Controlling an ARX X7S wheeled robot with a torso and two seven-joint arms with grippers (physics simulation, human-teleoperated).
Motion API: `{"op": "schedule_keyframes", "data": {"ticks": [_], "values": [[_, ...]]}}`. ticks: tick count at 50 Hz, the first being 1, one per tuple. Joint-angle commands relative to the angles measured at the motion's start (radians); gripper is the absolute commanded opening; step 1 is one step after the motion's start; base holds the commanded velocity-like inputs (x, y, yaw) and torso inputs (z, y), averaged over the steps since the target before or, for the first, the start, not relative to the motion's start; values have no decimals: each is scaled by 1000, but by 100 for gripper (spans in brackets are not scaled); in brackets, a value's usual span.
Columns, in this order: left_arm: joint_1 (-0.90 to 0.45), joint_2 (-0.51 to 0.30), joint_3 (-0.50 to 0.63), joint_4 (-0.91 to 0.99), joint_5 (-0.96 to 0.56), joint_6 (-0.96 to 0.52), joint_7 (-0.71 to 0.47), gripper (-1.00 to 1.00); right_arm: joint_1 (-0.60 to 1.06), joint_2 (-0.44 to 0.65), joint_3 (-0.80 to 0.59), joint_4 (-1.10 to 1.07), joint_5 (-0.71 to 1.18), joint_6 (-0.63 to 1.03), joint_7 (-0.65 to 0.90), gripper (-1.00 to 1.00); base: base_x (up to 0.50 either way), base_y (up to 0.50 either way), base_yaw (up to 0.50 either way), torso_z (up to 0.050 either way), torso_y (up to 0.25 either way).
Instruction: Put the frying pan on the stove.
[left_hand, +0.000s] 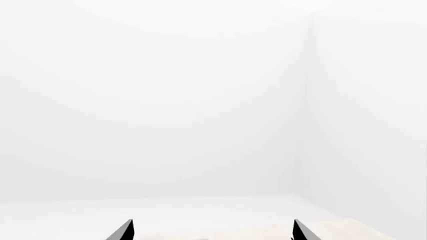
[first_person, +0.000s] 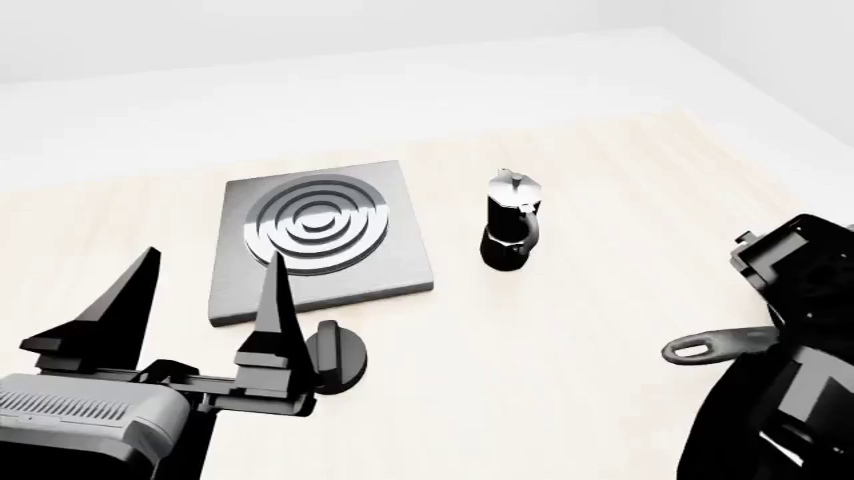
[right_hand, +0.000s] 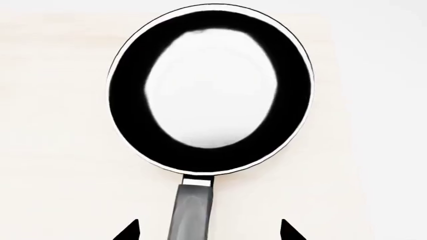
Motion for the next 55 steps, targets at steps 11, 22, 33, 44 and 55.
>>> {"op": "schedule_keyframes", "data": {"ticks": [11, 22, 33, 44, 55], "values": [[0, 3, 2, -4, -1, 2, 3, 100, 1, -13, 12, 168, 14, -128, -48, 100, 0, 0, 0, 0, 0], [-3, 1, 2, 8, -2, -2, 0, 100, -12, -32, 6, 224, 5, -195, -52, 100, 0, 0, 0, 0, 0], [0, -3, -4, 13, -5, 4, -4, 100, -5, -55, 36, 242, -19, -292, 46, 100, 0, 0, 0, 0, 0], [3, -10, -11, 13, -11, 13, -5, 100, 22, -54, 16, 332, -45, -376, 61, 100, 0, 0, 0, 0, 0], [5, -18, -23, 12, -24, 24, -8, 100, 86, -25, -4, 588, -67, -533, 25, 100, 0, 0, 0, 0, 0]]}}
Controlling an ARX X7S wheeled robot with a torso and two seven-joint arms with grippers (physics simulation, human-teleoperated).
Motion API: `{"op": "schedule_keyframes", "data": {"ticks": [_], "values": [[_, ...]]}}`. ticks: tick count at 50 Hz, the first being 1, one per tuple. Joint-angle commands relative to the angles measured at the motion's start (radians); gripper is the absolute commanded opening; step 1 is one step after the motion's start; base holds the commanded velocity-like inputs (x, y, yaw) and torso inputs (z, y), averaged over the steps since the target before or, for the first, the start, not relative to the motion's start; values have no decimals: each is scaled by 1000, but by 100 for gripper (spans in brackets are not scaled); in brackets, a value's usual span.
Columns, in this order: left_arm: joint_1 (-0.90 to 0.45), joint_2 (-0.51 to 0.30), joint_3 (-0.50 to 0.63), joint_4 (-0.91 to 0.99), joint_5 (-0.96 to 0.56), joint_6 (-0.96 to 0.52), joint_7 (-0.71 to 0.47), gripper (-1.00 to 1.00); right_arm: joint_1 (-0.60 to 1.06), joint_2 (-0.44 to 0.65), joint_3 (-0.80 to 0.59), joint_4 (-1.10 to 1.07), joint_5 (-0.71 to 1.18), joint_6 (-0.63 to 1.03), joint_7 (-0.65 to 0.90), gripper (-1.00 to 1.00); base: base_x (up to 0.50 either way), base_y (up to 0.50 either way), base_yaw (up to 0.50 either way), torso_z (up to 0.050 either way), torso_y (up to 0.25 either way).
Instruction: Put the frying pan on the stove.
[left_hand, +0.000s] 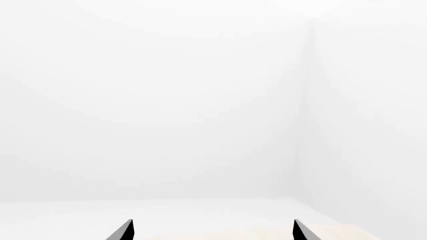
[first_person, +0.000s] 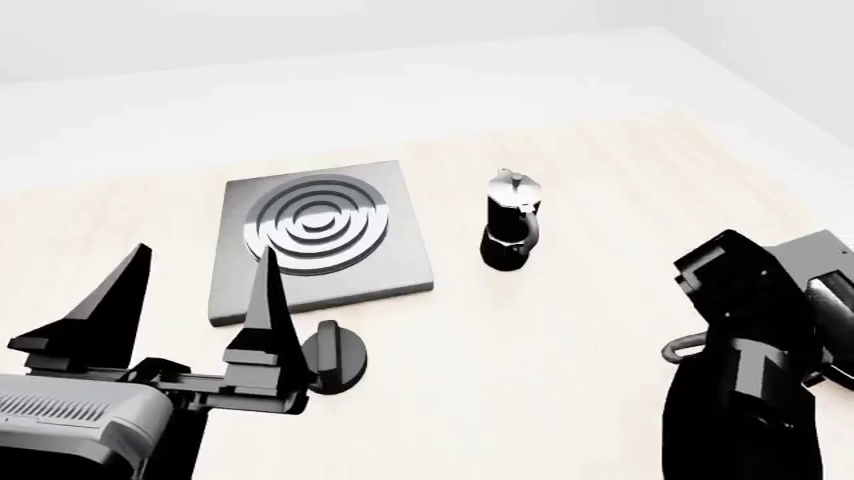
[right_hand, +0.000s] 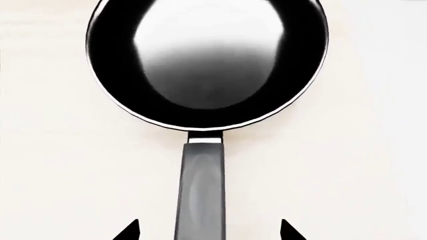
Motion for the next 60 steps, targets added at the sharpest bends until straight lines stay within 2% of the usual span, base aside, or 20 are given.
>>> {"op": "schedule_keyframes", "data": {"ticks": [1, 8, 15, 31, 60], "values": [[2, -6, -9, 0, -9, 9, -2, 100, 49, 18, -15, 193, -21, -129, -14, 100, 0, 0, 0, 0, 0], [1, -6, -10, -3, -11, 12, 0, 100, 67, 41, -24, 309, -33, -205, -31, 100, 0, 0, 0, 0, 0], [-1, -2, -5, -5, -8, 7, 1, 100, 44, 37, -29, 266, -37, -170, -26, 100, 0, 0, 0, 0, 0], [3, -4, -7, -6, -8, 12, 1, 100, 47, 58, -35, 379, -44, -232, -69, 100, 0, 0, 0, 0, 0], [1, 1, -3, -14, -6, 12, 5, 100, 12, 40, 8, 383, -105, -231, -110, 100, 0, 0, 0, 0, 0]]}}
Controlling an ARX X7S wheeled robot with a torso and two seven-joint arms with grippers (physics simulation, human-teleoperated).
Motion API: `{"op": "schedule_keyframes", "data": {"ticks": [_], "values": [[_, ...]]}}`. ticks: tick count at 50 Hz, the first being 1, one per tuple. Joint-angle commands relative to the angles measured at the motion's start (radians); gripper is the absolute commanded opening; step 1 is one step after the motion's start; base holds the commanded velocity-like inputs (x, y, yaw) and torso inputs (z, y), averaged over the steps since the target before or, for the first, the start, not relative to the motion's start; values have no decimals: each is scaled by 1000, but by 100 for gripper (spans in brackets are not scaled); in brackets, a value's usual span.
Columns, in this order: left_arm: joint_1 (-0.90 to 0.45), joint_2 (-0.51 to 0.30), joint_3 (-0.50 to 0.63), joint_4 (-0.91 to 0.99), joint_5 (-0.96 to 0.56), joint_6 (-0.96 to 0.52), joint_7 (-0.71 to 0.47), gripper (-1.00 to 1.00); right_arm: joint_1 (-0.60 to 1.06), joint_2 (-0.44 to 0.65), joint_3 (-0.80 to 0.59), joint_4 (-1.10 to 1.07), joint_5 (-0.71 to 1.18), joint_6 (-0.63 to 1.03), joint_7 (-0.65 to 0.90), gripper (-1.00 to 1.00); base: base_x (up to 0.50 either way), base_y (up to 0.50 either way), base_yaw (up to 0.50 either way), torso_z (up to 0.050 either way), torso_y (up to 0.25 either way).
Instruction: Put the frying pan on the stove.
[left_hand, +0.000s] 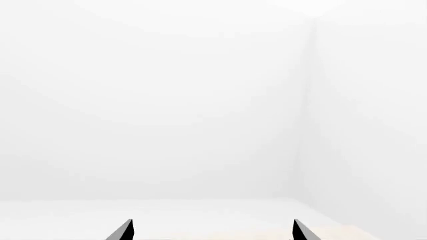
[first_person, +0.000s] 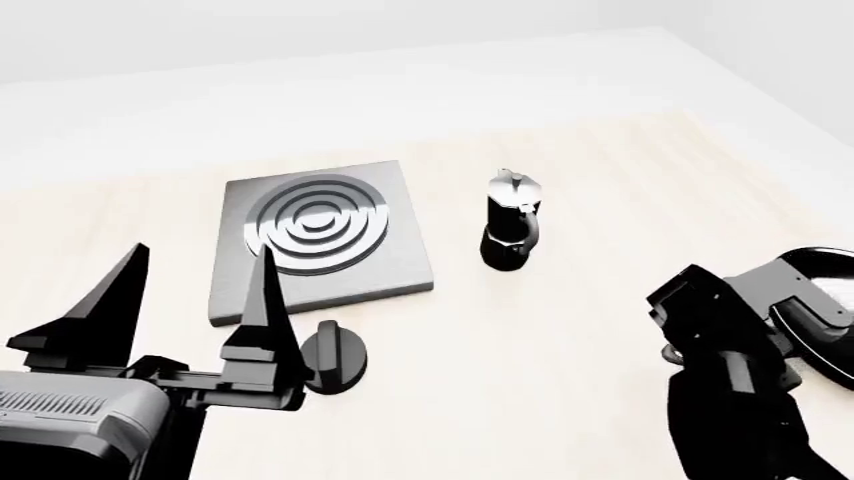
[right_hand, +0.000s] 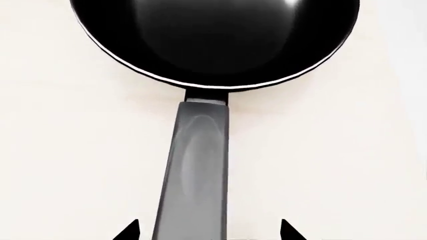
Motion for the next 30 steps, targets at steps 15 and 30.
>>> {"op": "schedule_keyframes", "data": {"ticks": [15, 30], "values": [[2, -2, -1, 0, -4, 3, 1, 100, -27, -17, 35, 6, -67, 0, -39, 100, 0, 0, 0, 0, 0], [0, 2, 4, -2, -1, -1, 4, 100, -43, -26, 49, 6, -91, -4, -53, 100, 0, 0, 0, 0, 0]]}}
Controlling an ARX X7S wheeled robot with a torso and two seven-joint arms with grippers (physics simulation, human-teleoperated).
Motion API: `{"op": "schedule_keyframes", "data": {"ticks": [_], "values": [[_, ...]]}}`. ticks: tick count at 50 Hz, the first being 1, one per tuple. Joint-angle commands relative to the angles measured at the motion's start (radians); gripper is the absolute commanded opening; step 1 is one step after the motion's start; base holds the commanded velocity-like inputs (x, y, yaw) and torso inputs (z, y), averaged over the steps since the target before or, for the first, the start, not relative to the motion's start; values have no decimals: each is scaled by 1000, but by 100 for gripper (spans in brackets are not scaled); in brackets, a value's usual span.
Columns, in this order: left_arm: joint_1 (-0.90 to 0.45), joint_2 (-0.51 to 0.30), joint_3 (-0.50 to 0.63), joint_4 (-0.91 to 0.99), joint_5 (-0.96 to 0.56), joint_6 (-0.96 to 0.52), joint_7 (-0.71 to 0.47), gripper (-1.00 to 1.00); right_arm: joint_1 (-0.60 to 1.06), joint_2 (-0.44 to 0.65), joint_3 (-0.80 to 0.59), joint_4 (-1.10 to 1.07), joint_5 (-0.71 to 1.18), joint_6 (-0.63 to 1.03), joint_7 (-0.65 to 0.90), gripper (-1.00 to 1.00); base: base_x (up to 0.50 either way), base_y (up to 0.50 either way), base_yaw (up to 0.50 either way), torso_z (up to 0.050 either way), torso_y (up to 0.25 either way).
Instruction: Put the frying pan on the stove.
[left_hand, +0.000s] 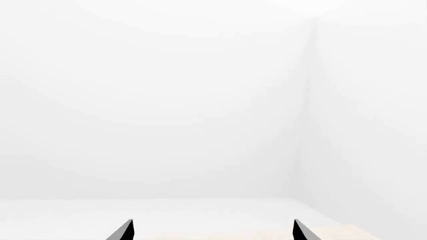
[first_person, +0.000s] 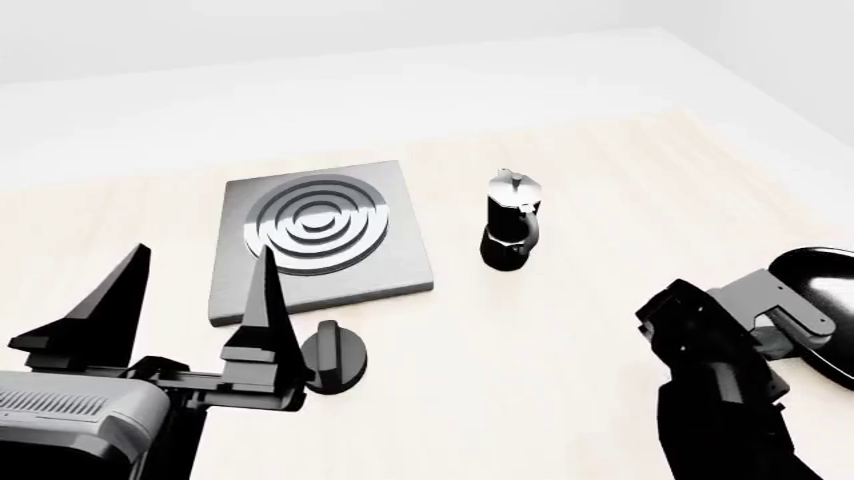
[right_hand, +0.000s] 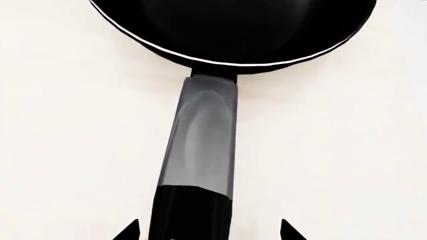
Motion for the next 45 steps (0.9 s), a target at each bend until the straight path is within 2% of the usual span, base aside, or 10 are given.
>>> {"op": "schedule_keyframes", "data": {"ticks": [1, 12, 13, 27, 45], "values": [[-1, 3, 4, -2, 1, -2, 2, 100, -12, -6, 11, 0, -19, -1, -12, 100, 0, 0, 0, 0, 0], [0, 1, 1, -2, -1, 1, 2, 100, -16, -11, 17, 0, -30, 9, -21, 100, 0, 0, 0, 0, 0], [0, 1, 1, -3, -1, 1, 3, 100, -15, -12, 17, 0, -31, 10, -19, -100, 0, 0, 0, 0, 0], [-1, 0, 0, 1, -2, 0, 1, 100, -23, -15, 16, 1, -34, 21, -42, -100, 0, 0, 0, 0, 0], [-1, 4, 1, -4, -4, 4, 4, 100, 40, -6, -143, -4, -118, -3, -185, -100, 0, 0, 0, 0, 0]]}}
